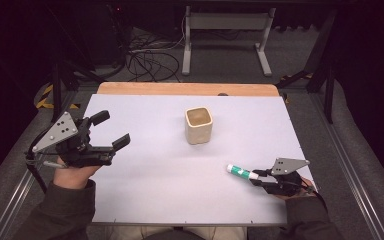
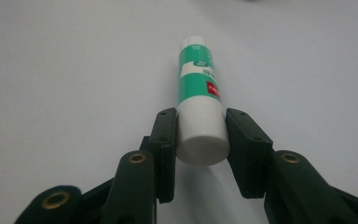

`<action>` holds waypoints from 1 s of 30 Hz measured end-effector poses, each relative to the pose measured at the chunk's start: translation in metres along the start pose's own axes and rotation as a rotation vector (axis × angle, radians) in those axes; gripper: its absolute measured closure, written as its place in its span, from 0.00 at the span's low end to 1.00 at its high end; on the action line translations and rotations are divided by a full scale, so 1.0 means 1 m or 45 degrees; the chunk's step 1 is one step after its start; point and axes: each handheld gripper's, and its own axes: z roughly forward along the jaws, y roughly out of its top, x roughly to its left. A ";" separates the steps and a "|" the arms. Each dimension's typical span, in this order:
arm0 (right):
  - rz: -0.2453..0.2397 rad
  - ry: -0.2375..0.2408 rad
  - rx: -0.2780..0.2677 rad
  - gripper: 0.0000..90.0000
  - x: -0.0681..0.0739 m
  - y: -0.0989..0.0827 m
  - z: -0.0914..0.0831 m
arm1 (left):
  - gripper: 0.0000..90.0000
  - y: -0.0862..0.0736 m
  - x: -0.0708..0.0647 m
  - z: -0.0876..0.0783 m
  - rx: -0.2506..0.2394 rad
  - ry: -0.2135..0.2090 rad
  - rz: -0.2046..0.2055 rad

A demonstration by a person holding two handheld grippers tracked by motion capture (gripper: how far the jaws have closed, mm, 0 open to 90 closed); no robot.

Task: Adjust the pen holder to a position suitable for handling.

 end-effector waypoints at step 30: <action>0.003 -0.021 -0.364 0.73 0.001 0.016 -0.017 | 0.07 -0.006 -0.005 0.008 0.012 -0.013 0.025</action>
